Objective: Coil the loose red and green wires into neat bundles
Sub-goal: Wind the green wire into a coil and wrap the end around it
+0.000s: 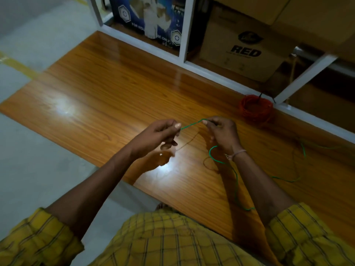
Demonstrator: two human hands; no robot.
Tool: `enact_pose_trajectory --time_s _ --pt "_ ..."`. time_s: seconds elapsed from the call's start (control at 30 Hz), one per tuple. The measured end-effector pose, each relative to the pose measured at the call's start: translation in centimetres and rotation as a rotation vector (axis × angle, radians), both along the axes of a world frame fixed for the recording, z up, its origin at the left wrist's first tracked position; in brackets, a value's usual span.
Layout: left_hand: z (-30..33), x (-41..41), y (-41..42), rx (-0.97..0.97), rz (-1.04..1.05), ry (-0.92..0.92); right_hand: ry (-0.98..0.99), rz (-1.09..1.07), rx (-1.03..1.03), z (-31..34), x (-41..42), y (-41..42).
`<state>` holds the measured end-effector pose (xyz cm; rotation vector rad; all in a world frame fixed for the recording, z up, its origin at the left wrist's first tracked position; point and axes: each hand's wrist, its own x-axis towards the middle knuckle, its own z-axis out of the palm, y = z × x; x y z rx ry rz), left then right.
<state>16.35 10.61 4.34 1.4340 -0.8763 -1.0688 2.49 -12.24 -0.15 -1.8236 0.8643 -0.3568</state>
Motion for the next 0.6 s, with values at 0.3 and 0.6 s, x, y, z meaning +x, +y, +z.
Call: enact_pose_trajectory --time_s 0.3,0.6 --pt "3.1 -1.4 -6.2 -0.267 0.125 0.716 0.121 0.364 0.4 3.5 -2.7 4.9" --pt "1.2 -1.1 -8.2 -0.072 0.051 0.124 0.364 0.553 0.46 7.0 -6.3 4.8"
